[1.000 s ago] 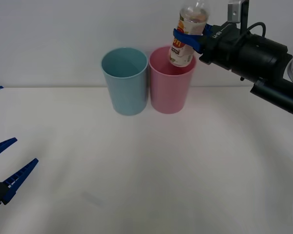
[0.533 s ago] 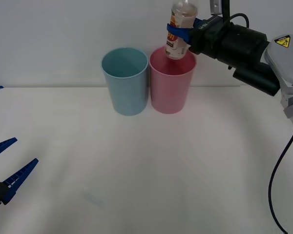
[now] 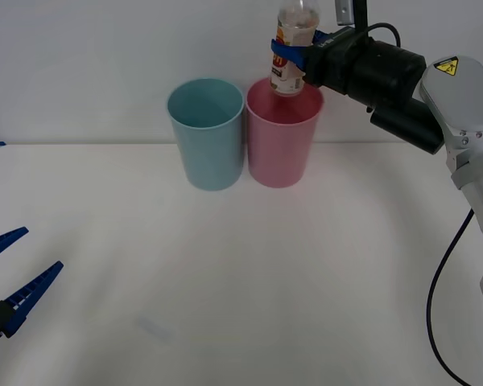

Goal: Grasp the object on the table and drop it into the matching bin: aluminum can to the light blue bin, PET bottle to the pink bin.

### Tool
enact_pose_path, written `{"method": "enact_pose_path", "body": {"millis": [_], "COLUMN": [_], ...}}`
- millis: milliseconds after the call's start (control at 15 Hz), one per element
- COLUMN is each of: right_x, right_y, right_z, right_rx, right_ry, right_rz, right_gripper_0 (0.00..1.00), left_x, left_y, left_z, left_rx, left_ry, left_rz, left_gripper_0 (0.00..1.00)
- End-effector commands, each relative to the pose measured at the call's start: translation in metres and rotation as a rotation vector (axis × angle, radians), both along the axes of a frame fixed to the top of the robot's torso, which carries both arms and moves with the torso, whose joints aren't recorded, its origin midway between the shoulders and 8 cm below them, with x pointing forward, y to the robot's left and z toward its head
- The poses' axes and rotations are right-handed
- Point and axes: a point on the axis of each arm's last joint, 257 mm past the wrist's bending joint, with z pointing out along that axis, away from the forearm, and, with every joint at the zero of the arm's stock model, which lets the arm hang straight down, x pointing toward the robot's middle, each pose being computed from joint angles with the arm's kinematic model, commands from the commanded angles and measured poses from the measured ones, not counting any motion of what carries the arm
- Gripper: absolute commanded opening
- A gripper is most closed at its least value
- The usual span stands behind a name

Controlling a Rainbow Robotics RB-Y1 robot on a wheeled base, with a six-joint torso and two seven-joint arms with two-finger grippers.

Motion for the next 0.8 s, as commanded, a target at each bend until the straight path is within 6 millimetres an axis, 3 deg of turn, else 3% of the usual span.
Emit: {"method": "enact_pose_path", "body": {"millis": [67,400,533,800], "right_x": [0.001,0.0,-0.008,-0.037], "right_y": [-0.001,-0.001,0.009,0.055], "right_z": [0.002,0.003,0.005,0.006], "right_rx": [-0.005,-0.006,-0.006,0.021], "right_ry": [-0.011,-0.017,-0.018,-0.005], "right_rz": [-0.008,-0.002,0.037,0.165], "right_gripper_0": [1.0,1.0,1.0,1.0], "left_x": [0.0,0.0,0.0,0.0], "left_y": [0.0,0.0,0.0,0.0], "left_z": [0.0,0.0,0.0,0.0], "left_rx": [0.0,0.0,0.0,0.0], "left_ry": [0.0,0.0,0.0,0.0], "left_rz": [0.0,0.0,0.0,0.0], "left_gripper_0": [1.0,1.0,1.0,1.0]}}
